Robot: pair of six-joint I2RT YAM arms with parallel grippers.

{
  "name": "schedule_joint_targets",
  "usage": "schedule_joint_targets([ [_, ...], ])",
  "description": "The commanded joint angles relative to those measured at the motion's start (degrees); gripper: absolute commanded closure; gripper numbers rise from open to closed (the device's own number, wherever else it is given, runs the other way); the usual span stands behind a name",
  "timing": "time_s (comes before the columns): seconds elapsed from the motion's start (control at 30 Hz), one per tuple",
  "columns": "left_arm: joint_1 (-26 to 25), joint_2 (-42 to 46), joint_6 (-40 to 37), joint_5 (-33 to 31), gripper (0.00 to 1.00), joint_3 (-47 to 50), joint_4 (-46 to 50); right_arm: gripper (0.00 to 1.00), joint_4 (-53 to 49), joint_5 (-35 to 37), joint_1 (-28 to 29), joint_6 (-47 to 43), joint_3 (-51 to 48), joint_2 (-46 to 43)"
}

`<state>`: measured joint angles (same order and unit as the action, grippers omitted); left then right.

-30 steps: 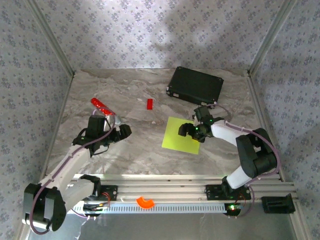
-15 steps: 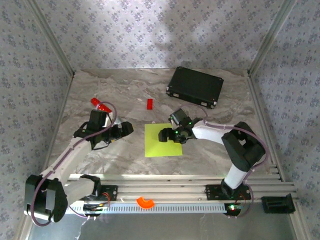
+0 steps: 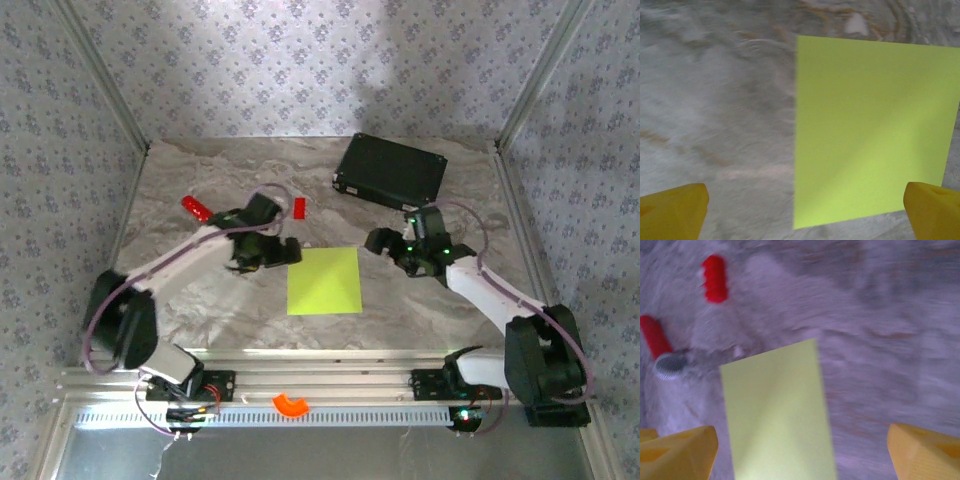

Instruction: Fold a paper plane with a square sheet of paper (pick it up from the middle)

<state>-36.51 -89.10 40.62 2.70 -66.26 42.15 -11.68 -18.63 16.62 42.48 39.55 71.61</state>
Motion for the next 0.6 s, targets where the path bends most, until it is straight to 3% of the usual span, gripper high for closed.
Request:
schedule_joint_targets([
  [0.0,-5.3,-8.8,3.8,-5.5,0.00,-7.8,7.1,0.09,-8.6,0.6,-4.3,1.1,-3.0,-3.1],
  [0.2,-11.2,-21.1,6.2,-7.8,0.00,-20.1,11.9,0.06,-11.0,-1.8,-11.1,-1.6,-6.3,-9.6],
  [0.3,-12.3,-23.6,7.8,-7.5,0.00,-21.8,11.4,0.01,-11.6,-2.2,-11.7,-2.7,-6.7,-10.8],
  [0.57,-14.4,-28.2,9.1,-6.3,0.00,-24.7,10.5,0.01,-12.3,-3.8,-11.8,-4.2,-6.6,-10.4],
])
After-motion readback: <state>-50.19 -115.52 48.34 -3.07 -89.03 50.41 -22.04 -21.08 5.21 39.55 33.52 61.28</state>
